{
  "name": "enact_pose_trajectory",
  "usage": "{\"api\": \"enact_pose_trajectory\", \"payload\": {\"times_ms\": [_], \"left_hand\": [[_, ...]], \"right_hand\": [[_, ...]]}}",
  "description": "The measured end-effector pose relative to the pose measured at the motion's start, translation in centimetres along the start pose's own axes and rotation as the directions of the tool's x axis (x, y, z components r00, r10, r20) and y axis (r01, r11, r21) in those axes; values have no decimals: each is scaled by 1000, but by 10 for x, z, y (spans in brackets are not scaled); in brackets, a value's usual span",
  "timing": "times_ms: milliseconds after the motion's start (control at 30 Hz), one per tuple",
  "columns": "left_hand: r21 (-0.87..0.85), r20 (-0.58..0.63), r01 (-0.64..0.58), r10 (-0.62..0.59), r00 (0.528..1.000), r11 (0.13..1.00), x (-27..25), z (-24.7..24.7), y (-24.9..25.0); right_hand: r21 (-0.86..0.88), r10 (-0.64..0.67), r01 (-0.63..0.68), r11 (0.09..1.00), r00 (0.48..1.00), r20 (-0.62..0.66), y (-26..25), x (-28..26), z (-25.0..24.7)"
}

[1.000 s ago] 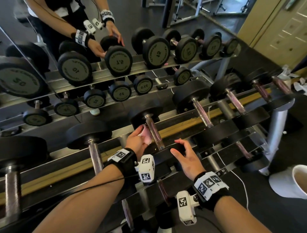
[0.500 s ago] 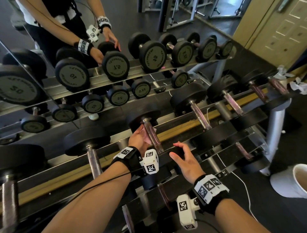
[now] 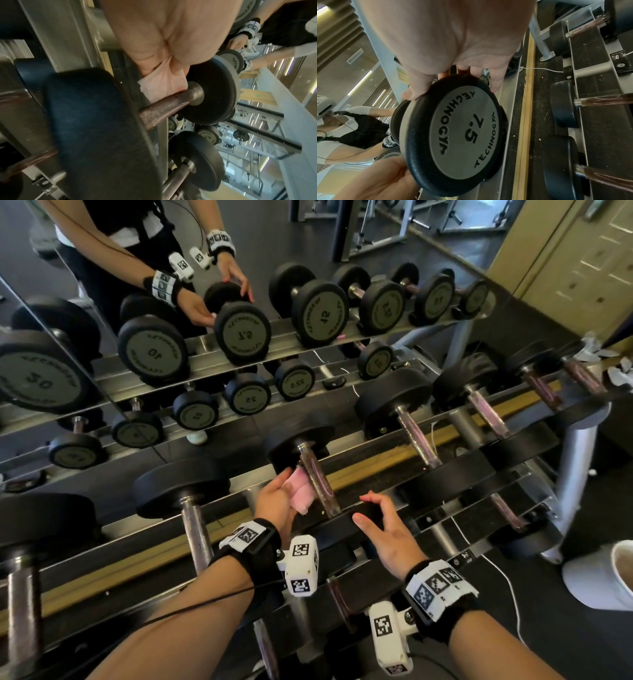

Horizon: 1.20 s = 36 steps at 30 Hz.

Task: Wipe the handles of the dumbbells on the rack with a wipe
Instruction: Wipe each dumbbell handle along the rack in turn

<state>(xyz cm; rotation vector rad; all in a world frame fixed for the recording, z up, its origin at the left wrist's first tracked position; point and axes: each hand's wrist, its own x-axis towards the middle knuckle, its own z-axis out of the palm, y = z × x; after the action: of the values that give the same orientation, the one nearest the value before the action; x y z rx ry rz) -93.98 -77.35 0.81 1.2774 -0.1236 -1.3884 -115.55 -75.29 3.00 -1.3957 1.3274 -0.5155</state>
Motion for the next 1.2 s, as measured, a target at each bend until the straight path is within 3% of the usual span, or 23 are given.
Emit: {"api": "enact_pose_trajectory", "payload": {"times_ms": [167,433,733,900,1200], "left_hand": [[60,-41,-9,11,999,998,13,17,4],[274,54,-19,5,999,962,-7,5,-11],[211,-31,85,-80,996,974,9,1,2],[242,51,78,-93,994,967,15,16,-13],[418,151,74,-149,977,906,8,-10,-10]], "right_hand": [[10,-2,2,1000,1000,-10,-2,0,1],[11,-29,29,1000,999,-24,6,3,3],[24,-22,22,999,1000,-9,11,5,3],[36,-29,30,999,999,-18,9,4,5],[52,-35,35,998,999,3,6,4,2]]}}
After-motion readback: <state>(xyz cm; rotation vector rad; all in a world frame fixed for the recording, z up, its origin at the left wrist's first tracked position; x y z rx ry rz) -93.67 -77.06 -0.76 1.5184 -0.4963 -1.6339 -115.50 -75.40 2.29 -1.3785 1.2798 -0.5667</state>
